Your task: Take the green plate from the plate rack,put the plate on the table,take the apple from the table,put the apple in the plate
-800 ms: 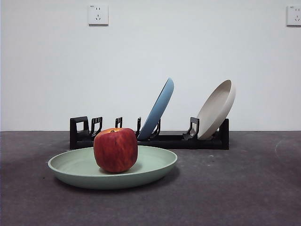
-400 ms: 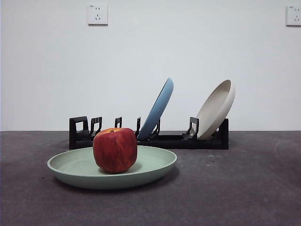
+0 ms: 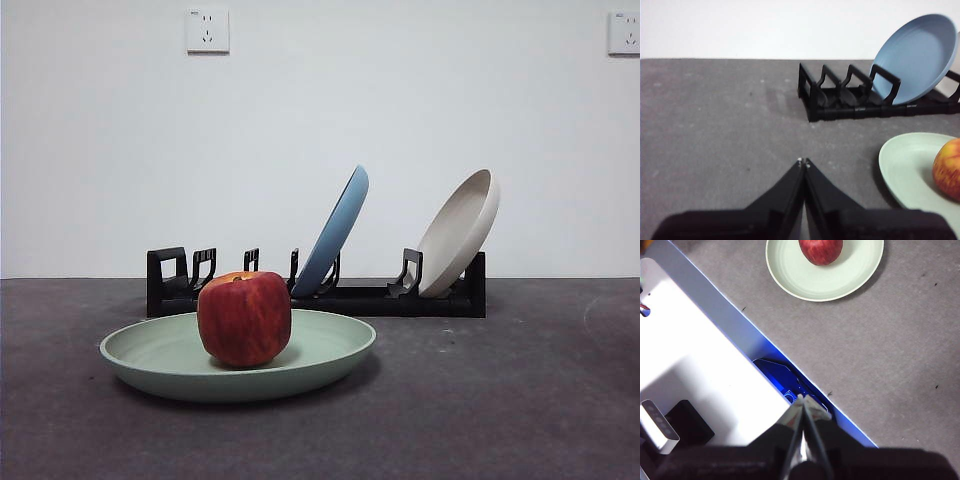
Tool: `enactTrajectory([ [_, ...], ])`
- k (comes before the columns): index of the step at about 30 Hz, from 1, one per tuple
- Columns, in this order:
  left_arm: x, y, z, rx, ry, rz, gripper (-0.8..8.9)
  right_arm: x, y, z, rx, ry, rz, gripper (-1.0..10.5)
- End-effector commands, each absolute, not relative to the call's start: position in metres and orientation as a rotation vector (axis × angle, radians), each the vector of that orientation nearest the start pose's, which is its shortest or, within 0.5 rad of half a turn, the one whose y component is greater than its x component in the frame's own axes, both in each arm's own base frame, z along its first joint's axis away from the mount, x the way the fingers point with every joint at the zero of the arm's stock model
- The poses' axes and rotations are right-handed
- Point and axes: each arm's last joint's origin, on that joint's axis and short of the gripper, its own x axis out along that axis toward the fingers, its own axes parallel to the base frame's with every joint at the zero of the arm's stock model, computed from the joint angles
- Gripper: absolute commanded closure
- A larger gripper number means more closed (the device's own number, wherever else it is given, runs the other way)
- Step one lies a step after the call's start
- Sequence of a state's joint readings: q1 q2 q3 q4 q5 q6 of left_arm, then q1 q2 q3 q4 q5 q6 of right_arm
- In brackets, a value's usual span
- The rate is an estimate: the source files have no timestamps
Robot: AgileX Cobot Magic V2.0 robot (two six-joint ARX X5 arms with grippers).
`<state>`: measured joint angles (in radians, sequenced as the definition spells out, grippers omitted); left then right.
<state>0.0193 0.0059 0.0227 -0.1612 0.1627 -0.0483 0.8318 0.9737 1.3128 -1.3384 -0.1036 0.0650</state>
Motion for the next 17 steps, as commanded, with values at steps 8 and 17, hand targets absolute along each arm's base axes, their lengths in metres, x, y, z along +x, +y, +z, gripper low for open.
enactTrajectory([
  [8, 0.0959, -0.0025, 0.1480, -0.075, 0.175, -0.131, 8.16, 0.0885, 0.1017, 0.3794, -0.303, 0.988, 0.817, 9.5],
  [17, 0.0959, -0.0024, 0.1480, -0.075, 0.176, -0.131, 8.16, 0.0884, 0.1016, 0.3795, -0.303, 0.987, 0.817, 9.5],
])
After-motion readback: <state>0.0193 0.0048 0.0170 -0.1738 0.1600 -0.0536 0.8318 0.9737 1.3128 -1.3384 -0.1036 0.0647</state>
